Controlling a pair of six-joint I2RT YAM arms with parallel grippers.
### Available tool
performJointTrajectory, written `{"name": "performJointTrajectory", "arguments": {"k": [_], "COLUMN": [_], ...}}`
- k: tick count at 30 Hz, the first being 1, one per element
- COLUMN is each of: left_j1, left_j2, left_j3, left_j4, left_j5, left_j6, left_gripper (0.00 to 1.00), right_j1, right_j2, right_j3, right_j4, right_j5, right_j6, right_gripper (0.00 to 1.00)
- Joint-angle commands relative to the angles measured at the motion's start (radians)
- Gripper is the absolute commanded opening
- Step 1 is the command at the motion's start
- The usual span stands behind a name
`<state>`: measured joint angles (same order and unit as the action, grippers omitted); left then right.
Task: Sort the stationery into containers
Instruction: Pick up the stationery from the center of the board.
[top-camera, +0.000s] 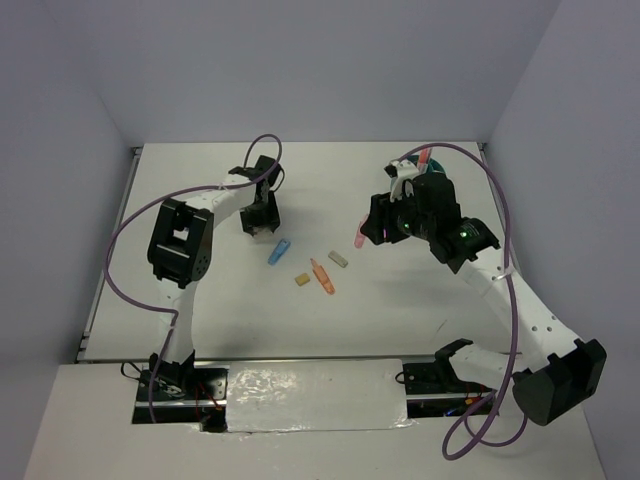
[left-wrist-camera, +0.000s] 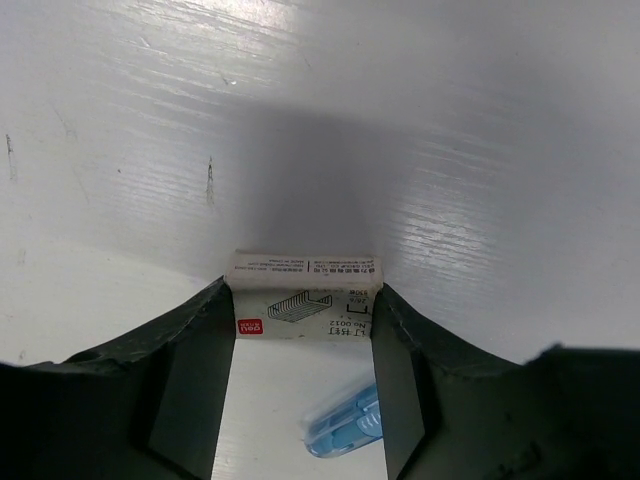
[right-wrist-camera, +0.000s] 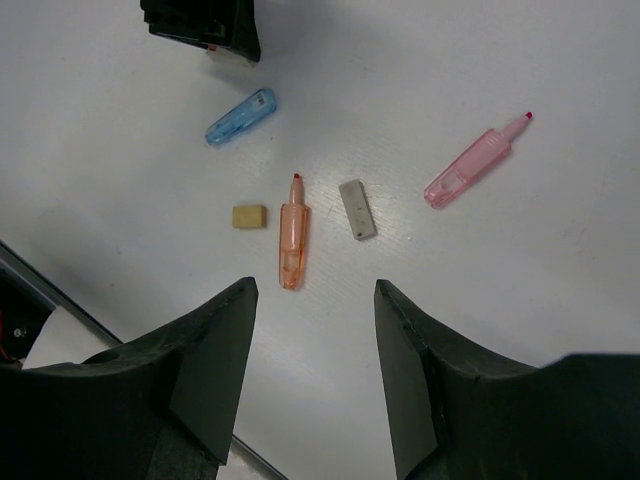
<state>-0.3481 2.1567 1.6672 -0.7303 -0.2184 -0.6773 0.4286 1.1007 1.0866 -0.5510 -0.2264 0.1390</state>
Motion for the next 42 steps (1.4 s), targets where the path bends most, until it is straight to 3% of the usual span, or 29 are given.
{"name": "performJointTrajectory", "arguments": {"k": [1,4,10,14,16,19,24,27,31,39,42], "left_j1": [-0.003,-0.005,-0.012,-0.014,-0.018,-0.031,-0.084,-0.123,-0.173,-0.218,-0.219], "left_j2": [0.048,-0.003,-0.125,-0.147,-0.176,-0.254,-0.371,-0.418,-0.442,-0.491,-0.500], "left_j3": [0.005,0.019,0.115,0.212,0.213,0.146,0.069,0.010,-0.001,-0.020,-0.023], "left_j4": [-0.017,-0.026,-0.049,-0.043,-0.018,0.084,0.215,0.320,0.390,0.402,0.384], "left_j5": [0.001,0.019,0.114,0.267,0.378,0.497,0.524,0.537,0.524,0.481,0.470], "left_j6": [0.022,0.019,-0.036,-0.146,-0.198,-0.389,-0.589,-0.756,-0.858,-0.935,-0.938], "left_gripper": [0.36,0.28,0.25,0.21,0.19,0.17,0.17,0.17,0.17,0.17,0.17], "right_j1": [0.002,0.001,0.004,-0.008,-0.019,-0.021,0.007,0.059,0.128,0.170,0.171], "right_j2": [0.008,0.016,0.030,0.041,0.053,0.056,0.039,0.089,0.110,0.110,0.090], "right_j3": [0.058,0.059,0.055,0.058,0.049,-0.011,-0.135,-0.102,-0.070,-0.025,-0.022], "right_j4": [0.031,0.037,0.080,0.103,0.138,0.273,0.604,0.661,0.684,0.637,0.609], "right_j5": [-0.011,-0.013,0.002,0.078,0.014,-0.103,-0.146,-0.081,0.077,0.362,0.392], "right_j6": [-0.015,-0.007,0.039,0.100,0.144,0.215,0.362,0.390,0.366,0.330,0.320], "right_gripper": [0.59,0.59,0.59,0.63,0.63,0.63,0.63,0.63,0.62,0.61,0.61]}}
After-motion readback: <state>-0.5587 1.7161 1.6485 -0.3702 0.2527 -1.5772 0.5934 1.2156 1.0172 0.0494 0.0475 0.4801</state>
